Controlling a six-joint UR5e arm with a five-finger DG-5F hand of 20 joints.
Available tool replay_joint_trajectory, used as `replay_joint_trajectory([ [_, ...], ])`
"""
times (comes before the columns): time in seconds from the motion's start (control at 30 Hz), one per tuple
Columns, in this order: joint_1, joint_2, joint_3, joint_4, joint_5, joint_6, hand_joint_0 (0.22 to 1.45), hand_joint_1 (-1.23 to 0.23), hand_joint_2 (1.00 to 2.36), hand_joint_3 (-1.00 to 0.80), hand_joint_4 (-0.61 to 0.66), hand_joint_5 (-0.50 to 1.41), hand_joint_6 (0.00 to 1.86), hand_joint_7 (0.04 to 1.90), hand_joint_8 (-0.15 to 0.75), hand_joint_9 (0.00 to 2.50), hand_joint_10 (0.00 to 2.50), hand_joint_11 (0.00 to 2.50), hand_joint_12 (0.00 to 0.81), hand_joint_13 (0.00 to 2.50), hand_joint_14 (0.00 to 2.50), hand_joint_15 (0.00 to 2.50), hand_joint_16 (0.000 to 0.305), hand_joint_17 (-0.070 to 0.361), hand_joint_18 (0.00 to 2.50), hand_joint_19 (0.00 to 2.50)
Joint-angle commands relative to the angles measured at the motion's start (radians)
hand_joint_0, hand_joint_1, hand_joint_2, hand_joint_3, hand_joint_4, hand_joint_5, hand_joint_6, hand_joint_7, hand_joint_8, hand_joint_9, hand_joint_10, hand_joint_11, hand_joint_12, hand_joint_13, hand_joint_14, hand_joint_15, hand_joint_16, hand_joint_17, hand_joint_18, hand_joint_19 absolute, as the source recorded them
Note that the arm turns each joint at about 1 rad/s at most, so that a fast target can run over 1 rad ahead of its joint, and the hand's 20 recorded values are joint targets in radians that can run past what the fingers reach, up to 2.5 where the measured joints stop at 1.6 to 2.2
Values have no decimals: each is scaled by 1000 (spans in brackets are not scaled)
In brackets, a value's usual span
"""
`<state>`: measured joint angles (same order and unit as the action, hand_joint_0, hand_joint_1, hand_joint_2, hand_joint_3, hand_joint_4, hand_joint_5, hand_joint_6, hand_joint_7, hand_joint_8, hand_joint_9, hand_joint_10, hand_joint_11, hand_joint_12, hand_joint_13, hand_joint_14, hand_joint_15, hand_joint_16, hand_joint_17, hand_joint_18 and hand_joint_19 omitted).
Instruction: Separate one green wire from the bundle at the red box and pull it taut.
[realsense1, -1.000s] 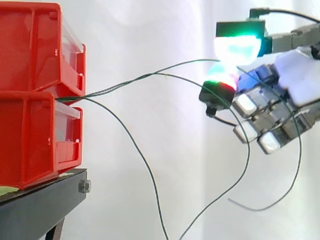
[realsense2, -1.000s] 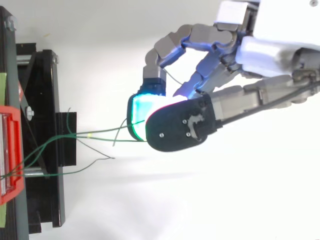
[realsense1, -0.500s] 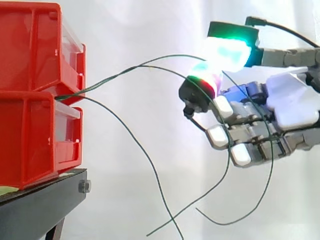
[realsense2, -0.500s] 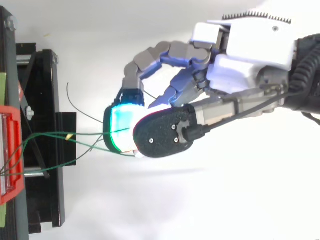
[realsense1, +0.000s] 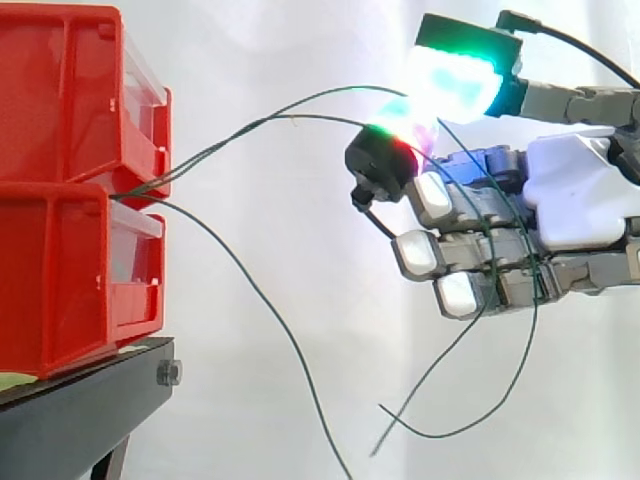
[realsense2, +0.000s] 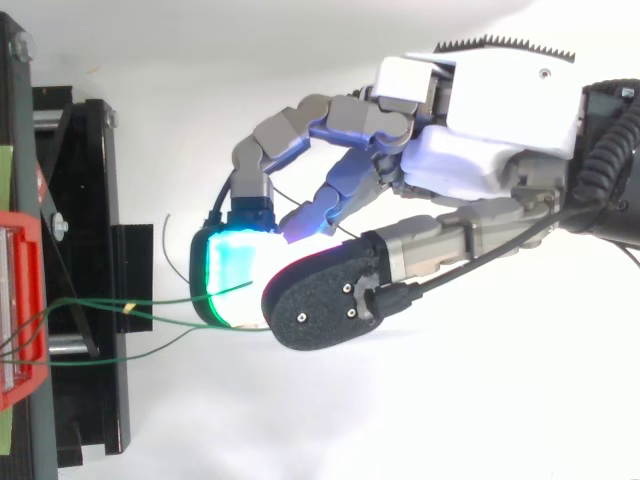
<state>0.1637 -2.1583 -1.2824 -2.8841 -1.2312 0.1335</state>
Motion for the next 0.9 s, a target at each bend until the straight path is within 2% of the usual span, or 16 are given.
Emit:
replay_joint_trajectory([
  [0.0, 0, 0, 0, -4, 1, -12, 551, -739, 1035, -74, -81, -57, 879, 1009, 267, 1070, 14, 455, 379, 860, 16, 476, 60, 136, 768, 474],
  [0.07, 0, 0, -2, -4, 1, -12, 542, -739, 1068, -80, -80, -55, 878, 1001, 268, 1073, 14, 450, 378, 864, 17, 476, 61, 137, 774, 472],
  [0.87, 0, 0, 0, -4, 3, -14, 535, -736, 1089, -72, -71, -52, 874, 1039, 279, 1118, 14, 479, 388, 875, 16, 498, 62, 139, 790, 471],
])
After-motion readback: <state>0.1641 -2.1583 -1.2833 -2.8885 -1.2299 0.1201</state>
